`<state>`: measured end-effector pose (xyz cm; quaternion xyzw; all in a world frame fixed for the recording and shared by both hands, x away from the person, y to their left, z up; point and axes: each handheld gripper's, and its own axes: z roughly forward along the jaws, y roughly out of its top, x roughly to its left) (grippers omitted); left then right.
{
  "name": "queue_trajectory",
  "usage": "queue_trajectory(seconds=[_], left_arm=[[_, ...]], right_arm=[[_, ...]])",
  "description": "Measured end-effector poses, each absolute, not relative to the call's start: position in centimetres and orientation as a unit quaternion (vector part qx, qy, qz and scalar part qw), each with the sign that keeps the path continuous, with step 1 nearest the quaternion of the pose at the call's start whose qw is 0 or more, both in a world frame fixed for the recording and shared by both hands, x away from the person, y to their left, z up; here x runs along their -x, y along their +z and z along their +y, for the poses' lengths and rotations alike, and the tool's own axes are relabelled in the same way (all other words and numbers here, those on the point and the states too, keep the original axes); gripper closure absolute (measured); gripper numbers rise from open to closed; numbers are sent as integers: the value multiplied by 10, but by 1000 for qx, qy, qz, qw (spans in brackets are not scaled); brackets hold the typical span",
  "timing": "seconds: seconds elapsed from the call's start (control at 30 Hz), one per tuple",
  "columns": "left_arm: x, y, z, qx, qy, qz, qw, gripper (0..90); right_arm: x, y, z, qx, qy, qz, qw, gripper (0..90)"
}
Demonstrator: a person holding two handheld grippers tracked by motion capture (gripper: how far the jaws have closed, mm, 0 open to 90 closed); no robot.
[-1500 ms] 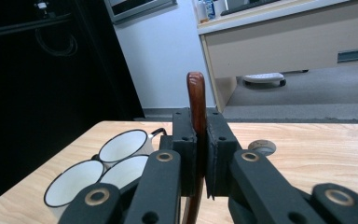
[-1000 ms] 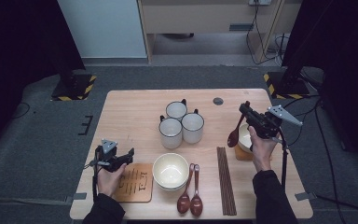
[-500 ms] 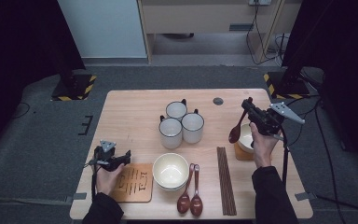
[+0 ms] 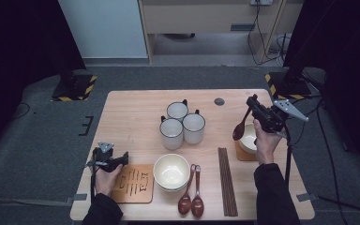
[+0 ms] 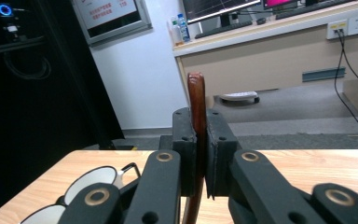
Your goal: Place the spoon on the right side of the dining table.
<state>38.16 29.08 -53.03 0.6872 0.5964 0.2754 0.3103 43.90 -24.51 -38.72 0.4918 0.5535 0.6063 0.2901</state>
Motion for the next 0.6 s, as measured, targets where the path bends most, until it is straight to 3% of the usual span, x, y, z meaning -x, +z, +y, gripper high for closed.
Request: queue_trajectory(seconds=[0.6], left_arm=[[-383, -534, 291, -691, 276, 597, 300, 167]], right_arm=[[-446, -388, -262, -514, 593, 540, 304, 846]])
